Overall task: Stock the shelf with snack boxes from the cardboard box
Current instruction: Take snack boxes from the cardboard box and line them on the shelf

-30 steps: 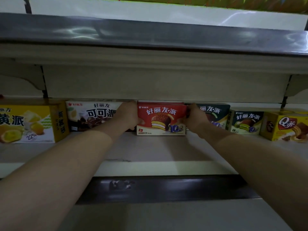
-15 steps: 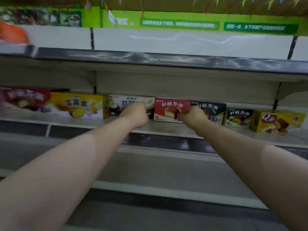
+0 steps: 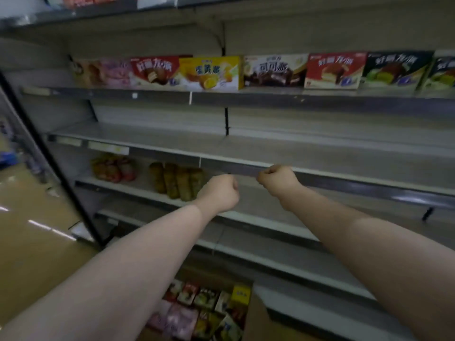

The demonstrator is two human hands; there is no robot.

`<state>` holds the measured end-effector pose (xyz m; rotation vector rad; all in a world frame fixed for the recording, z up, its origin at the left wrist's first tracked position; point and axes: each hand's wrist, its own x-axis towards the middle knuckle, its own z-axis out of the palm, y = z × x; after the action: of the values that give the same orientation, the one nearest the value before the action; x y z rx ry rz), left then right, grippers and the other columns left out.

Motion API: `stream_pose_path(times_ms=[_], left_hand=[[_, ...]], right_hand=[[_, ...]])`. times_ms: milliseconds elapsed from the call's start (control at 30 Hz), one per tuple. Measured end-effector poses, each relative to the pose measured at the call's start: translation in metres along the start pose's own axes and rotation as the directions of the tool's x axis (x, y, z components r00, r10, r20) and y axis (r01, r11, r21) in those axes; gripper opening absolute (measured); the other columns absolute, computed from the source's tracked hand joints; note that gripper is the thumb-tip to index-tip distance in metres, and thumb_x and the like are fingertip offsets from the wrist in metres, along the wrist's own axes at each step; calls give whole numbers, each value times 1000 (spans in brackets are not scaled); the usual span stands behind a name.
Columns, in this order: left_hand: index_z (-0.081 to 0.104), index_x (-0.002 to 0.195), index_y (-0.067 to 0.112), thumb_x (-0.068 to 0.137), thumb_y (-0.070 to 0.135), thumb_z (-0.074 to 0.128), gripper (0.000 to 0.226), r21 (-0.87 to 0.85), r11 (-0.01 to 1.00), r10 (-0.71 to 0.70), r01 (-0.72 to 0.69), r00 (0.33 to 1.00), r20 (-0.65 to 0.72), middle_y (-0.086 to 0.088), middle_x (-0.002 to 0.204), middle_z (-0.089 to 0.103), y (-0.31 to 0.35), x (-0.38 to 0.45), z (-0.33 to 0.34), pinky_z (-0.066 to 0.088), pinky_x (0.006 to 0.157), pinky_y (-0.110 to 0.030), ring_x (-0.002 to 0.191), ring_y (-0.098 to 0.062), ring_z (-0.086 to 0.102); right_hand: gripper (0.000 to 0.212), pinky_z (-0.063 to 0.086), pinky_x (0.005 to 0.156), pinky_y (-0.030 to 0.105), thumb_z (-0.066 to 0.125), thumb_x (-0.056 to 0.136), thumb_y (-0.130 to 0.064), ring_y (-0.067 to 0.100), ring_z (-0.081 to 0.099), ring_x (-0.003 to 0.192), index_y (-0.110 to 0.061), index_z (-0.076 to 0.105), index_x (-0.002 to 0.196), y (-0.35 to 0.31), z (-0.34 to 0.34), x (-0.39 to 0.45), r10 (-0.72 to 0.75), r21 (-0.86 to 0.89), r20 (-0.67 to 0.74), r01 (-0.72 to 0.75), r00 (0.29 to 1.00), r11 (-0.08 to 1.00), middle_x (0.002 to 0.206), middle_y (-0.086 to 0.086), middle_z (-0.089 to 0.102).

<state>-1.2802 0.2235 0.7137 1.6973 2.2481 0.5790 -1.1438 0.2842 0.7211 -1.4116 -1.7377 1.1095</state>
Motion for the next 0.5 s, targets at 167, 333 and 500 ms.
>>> stream_pose_path(times_ms=[167,333,500], left_hand=[[67,103,15,92,20,50,21,16,998,-67,65,989,132,-8,109,64,-93,-34,27,52,84,-34,98,-27,60],[68,89,19,90,20,52,16,31,991,-134,131,957,256,-6,103,69,-200,-56,50,52,85,-33,98,-27,62],[60,77,24,92,17,51,18,-27,957,-269,288,922,280,-4,96,70,-265,-40,67,52,86,-34,94,-23,64]], right_hand=[[22,36,57,23,62,90,-15,14,40,58,-10,50,72,21,79,-28,130,50,50,-133,990,990,68,5,46],[27,37,49,16,52,94,-8,10,40,58,-15,48,69,57,178,-44,290,1,156,-294,944,956,68,1,45],[15,41,62,25,56,93,-18,15,48,61,-14,56,79,88,251,-49,402,-39,159,-401,902,915,72,3,54]])
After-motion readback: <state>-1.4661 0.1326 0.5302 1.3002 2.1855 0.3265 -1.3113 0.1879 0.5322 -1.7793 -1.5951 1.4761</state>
